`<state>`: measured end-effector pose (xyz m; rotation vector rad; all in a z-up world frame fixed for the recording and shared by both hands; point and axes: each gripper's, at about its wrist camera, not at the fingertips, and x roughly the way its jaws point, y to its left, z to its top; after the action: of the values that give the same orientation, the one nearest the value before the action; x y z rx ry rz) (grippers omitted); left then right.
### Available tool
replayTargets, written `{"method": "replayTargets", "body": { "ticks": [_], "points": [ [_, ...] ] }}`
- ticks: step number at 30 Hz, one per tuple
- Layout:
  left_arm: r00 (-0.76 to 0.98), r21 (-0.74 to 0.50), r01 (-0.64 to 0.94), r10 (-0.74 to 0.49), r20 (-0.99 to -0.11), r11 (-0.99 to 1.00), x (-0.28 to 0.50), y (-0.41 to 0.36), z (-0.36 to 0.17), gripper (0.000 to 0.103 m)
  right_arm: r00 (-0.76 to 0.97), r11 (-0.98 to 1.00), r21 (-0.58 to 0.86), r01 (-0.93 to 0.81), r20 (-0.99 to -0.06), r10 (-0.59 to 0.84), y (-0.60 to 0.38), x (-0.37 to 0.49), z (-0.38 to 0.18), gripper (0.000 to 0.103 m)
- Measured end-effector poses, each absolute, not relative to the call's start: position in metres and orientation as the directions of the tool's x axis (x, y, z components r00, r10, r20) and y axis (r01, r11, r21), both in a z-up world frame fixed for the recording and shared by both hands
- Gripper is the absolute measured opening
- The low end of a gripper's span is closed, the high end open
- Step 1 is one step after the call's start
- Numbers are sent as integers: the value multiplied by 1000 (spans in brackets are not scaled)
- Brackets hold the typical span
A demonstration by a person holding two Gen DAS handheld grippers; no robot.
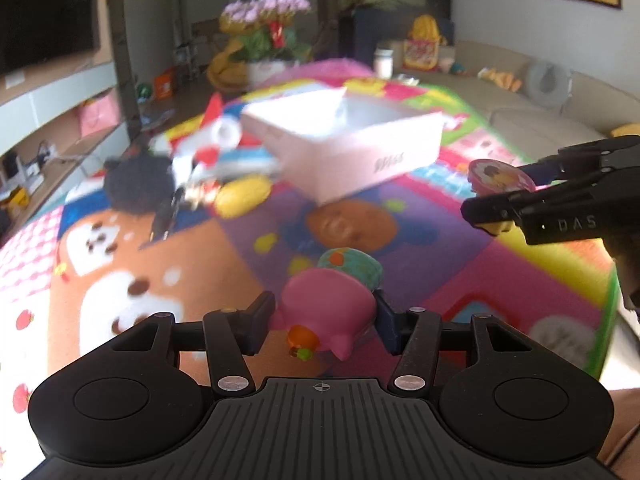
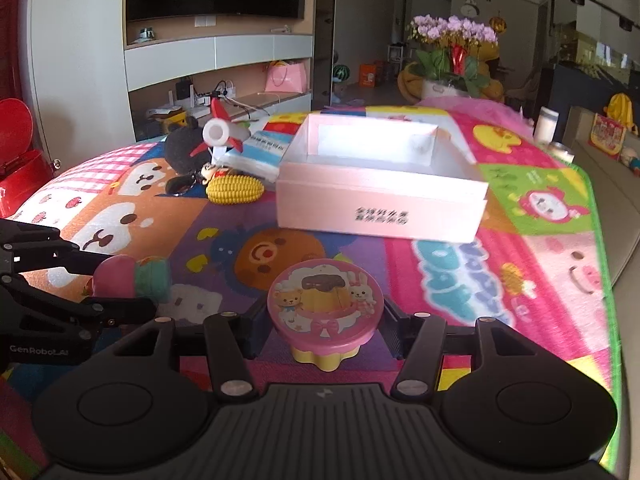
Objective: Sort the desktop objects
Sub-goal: 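Grasp the pink pig toy with the left gripper while the right gripper holds the cupcake, then lower the pig and cupcake into the pink box and open both grippers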
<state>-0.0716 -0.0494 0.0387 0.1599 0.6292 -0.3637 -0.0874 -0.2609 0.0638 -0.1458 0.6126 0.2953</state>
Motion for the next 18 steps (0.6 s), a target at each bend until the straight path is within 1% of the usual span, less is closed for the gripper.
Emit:
{"method": "replayTargets", "body": {
  "ticks": [2, 5, 8, 10, 11, 12, 14, 16, 17, 18],
  "points": [
    [773, 53, 395, -300, -559, 917, -72, -59, 55, 58, 804, 952, -59, -301, -551, 221, -276, -90, 80, 55],
    [821, 115, 412, -313, -478, 904, -59, -77, 81, 58, 851, 963, -65, -260, -487, 197, -298, -86, 108, 55],
    [859, 167, 417, -327, -393, 894, -30, -98, 107, 58, 885, 973, -19, -231, -420, 201, -315, -65, 141, 55],
    [885, 191, 406, -332, -326, 894, -3, -113, 121, 58, 894, 970, 40, -242, -380, 238, -321, -43, 163, 55],
    [902, 205, 387, -322, -289, 899, 14, -120, 126, 62, 897, 966, 68, -250, -360, 257, -322, -28, 173, 55],
    [915, 206, 361, -303, -268, 909, 32, -124, 128, 69, 897, 962, 95, -256, -349, 273, -321, -11, 182, 55],
    [908, 175, 335, -267, -324, 926, 67, -126, 128, 81, 884, 950, 151, -275, -349, 311, -318, 26, 192, 56],
    [901, 129, 308, -245, -357, 943, 79, -115, 124, 84, 875, 948, 178, -263, -371, 312, -316, 58, 190, 68],
    [904, 116, 289, -231, -360, 950, 75, -107, 121, 93, 878, 956, 170, -241, -381, 289, -315, 68, 185, 69],
    [907, 106, 274, -220, -358, 956, 68, -97, 116, 97, 879, 962, 154, -227, -392, 271, -315, 75, 178, 69]
  ]
}}
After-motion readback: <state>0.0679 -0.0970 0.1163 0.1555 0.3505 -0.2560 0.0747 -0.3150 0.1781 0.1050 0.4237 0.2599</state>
